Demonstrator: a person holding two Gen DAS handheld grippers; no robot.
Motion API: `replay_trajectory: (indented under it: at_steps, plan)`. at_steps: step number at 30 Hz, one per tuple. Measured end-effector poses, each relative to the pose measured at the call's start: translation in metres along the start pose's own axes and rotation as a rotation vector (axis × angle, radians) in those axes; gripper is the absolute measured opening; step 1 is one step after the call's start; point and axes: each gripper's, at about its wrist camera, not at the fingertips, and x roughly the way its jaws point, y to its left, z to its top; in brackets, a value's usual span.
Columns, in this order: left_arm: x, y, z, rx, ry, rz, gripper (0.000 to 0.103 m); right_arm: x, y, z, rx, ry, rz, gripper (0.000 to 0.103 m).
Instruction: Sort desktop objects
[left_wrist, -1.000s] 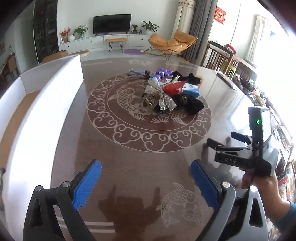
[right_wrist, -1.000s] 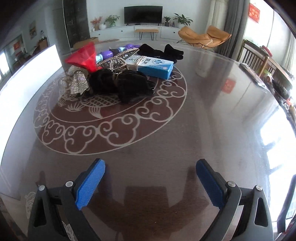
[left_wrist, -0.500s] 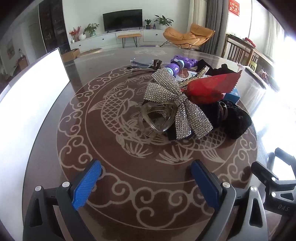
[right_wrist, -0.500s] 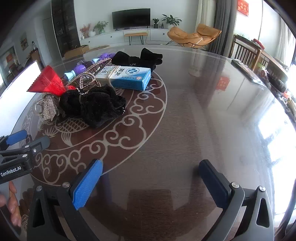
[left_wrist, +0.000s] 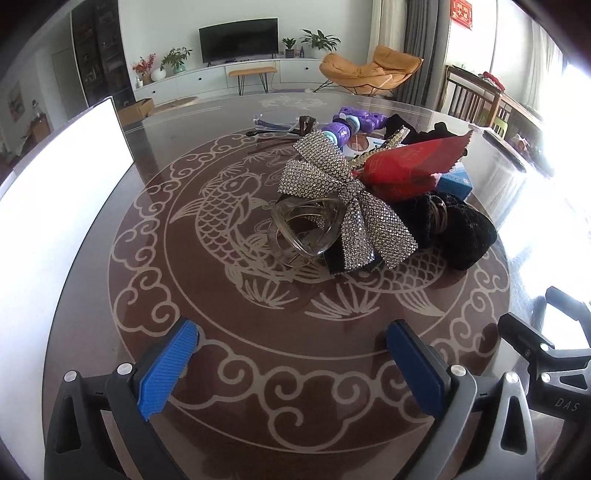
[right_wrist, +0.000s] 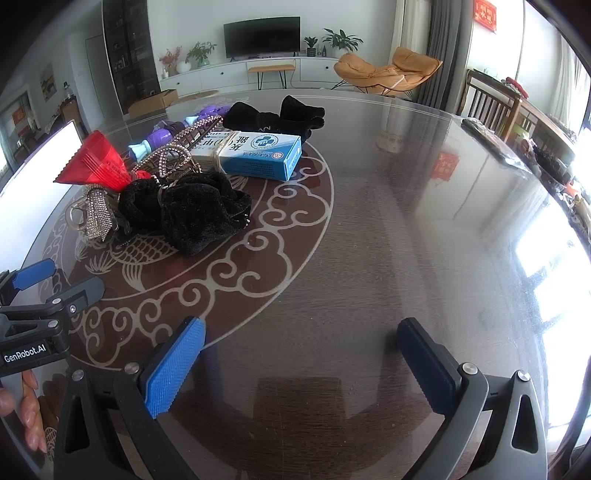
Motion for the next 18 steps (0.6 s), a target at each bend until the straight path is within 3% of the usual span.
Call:
replay_trajectory:
  at_steps: [18]
  plan:
    - [0.0011, 0.0003, -0.0005, 0.001, 0.0, -0.001, 0.103, 0.0002, -0.0005, -0.0002, 0.0, 0.0, 0.0, 0.103]
